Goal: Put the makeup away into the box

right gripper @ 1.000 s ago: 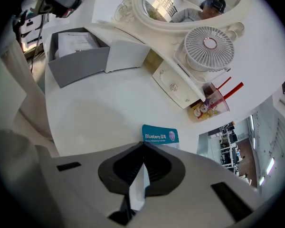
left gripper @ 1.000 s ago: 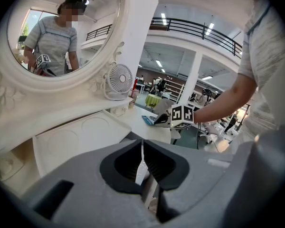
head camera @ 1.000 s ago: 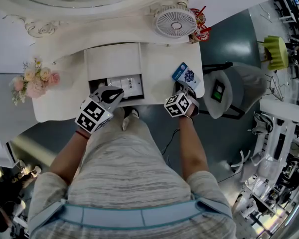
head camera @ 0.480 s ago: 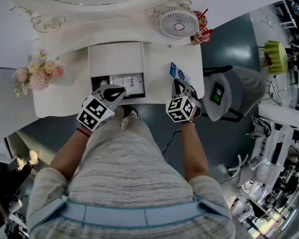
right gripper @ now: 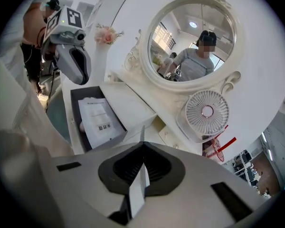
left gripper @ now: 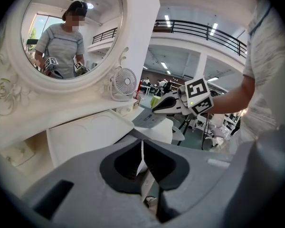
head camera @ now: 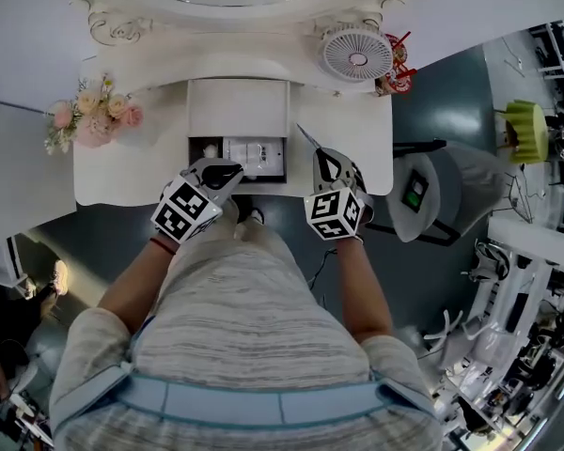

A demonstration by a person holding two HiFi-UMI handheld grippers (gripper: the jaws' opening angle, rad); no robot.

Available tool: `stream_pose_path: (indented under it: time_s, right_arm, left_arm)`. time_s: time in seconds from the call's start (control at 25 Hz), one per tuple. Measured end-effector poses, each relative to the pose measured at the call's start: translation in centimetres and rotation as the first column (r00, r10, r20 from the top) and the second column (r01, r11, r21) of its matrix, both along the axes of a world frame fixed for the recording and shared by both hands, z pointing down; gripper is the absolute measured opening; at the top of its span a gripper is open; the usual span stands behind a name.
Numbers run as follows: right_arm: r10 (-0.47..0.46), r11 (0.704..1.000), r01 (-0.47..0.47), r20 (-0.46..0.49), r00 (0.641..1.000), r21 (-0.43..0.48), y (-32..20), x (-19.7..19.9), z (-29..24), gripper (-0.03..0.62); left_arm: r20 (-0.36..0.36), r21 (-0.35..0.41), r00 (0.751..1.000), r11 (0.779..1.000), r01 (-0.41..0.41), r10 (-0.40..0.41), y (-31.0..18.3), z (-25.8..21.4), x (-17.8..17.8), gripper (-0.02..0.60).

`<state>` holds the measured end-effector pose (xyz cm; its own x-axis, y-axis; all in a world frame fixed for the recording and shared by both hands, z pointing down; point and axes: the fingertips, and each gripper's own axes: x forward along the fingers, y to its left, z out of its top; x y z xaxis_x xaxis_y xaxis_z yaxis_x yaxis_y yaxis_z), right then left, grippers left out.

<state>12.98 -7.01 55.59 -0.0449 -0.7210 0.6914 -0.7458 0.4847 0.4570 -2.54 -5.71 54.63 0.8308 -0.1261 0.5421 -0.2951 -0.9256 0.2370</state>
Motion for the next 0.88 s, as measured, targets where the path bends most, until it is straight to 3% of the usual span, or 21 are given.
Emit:
stream_pose_path:
  time_s: [0.4, 0.64, 0.88]
  right_arm:
    - [-0.06, 0.994, 0.053, 0.074, 0.995, 0.096, -1.4, -4.8, -4.1, 0.008]
    - [-0.225, 0.969, 0.219, 0.05, 0.973, 0.111, -1.3, -10.2, -3.6, 0.008]
    - [-0.402, 0.913, 0.401, 0.007, 0.915, 0.082, 0.3, -15.5, -1.3, 0.008]
  left_arm:
    - [0.003, 0.005, 0.998, 0.998, 0.055, -0.055, -0.1, -0.2, -1.9, 0.018]
    - [0.006, 0.008, 0.997, 0.997, 0.08, -0.08, -0.2, -0.4, -2.9, 0.018]
    - [0.009, 0.021, 0.99, 0.99, 0.141, -0.142, -1.2, -0.8, -4.6, 0.018]
